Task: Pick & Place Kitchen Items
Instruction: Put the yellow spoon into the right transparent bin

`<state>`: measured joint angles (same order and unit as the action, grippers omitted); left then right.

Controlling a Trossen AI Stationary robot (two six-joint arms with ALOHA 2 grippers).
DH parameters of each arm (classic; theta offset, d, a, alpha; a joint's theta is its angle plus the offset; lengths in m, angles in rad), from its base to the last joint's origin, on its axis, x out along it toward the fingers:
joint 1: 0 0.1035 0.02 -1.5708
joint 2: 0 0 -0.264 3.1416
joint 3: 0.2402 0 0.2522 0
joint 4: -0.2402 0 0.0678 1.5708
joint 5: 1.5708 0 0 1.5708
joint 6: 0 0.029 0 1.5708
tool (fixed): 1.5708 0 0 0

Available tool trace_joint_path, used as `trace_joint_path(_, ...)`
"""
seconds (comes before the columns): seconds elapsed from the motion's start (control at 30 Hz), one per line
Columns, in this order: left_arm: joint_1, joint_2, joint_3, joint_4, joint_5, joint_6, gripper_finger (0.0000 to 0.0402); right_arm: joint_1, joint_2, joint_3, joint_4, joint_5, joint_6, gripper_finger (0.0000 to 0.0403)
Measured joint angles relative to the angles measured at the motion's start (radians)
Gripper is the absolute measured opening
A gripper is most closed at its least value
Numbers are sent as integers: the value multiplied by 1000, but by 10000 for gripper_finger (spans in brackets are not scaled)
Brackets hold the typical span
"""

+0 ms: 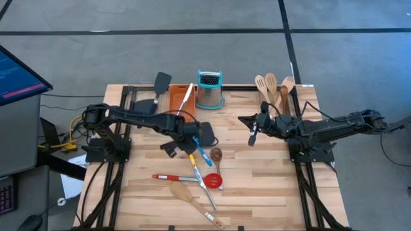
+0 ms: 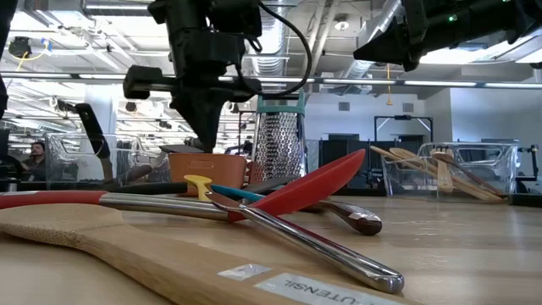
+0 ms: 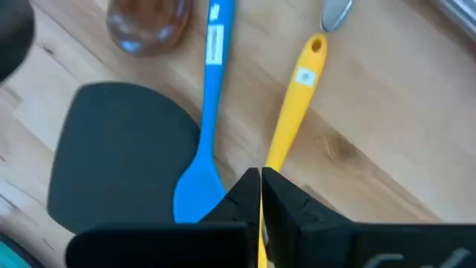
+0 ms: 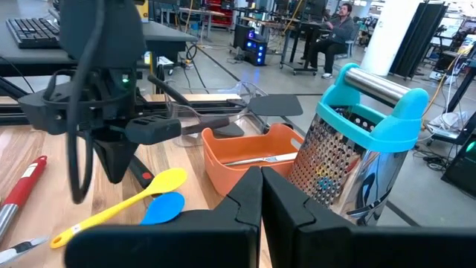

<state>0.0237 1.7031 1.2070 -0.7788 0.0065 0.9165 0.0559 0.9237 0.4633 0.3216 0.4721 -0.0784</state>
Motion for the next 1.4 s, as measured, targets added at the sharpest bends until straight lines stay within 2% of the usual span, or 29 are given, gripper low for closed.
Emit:
trace_joint_path(0.27,-6,0,-2,47,-6,-65,7,0,0,0,0,0,0,1)
trace_joint_path(0.5,-6,0,-2,47,-6,-60,11,0,0,0,0,0,0,1)
trace_joint_path(0.63,-6,0,-3,46,-6,-59,37,0,0,0,0,0,0,1)
trace_joint_path(0.87,-4,0,-10,50,-43,-57,107,0,0,0,0,0,0,1)
trace_joint_path(1.07,-4,0,-102,102,-44,-57,136,0,0,0,0,0,0,1)
trace_joint_path(1.4,2,0,-206,254,-43,-58,131,0,0,0,0,0,0,1)
